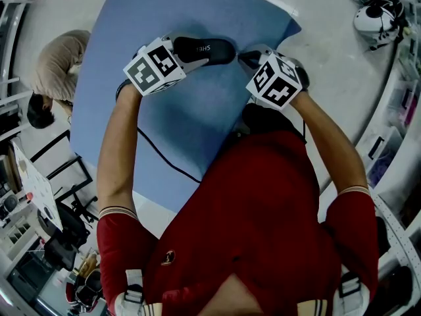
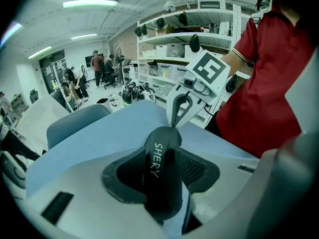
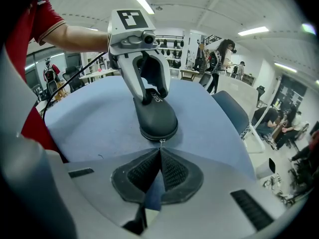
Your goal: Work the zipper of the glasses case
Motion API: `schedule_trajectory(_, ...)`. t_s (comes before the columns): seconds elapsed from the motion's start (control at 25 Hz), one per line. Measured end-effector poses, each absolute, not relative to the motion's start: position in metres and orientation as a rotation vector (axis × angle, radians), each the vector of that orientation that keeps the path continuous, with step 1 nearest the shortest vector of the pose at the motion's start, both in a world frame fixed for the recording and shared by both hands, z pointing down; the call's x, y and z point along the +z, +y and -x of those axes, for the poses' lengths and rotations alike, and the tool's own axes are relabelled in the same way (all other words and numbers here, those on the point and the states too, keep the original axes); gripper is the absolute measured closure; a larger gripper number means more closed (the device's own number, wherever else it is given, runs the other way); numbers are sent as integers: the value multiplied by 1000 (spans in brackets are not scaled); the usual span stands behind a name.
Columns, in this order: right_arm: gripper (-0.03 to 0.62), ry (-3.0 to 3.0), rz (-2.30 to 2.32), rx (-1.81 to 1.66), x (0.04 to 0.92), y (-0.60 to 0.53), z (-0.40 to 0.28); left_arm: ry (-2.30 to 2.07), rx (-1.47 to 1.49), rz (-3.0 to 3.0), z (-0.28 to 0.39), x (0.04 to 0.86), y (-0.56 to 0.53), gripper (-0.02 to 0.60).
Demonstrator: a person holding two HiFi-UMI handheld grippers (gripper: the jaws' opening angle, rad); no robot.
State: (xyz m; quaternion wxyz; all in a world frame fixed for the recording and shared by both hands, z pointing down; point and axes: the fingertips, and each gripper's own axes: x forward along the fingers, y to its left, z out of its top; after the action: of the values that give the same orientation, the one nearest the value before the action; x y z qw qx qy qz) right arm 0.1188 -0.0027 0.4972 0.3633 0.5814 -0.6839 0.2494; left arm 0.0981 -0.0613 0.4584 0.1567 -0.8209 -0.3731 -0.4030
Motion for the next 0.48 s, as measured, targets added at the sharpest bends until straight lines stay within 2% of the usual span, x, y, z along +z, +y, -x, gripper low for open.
schedule_trajectory(0.48,592,-1758,-1543,757,499,5,-94,-1073,-1140,2360,-97,459,-60,417)
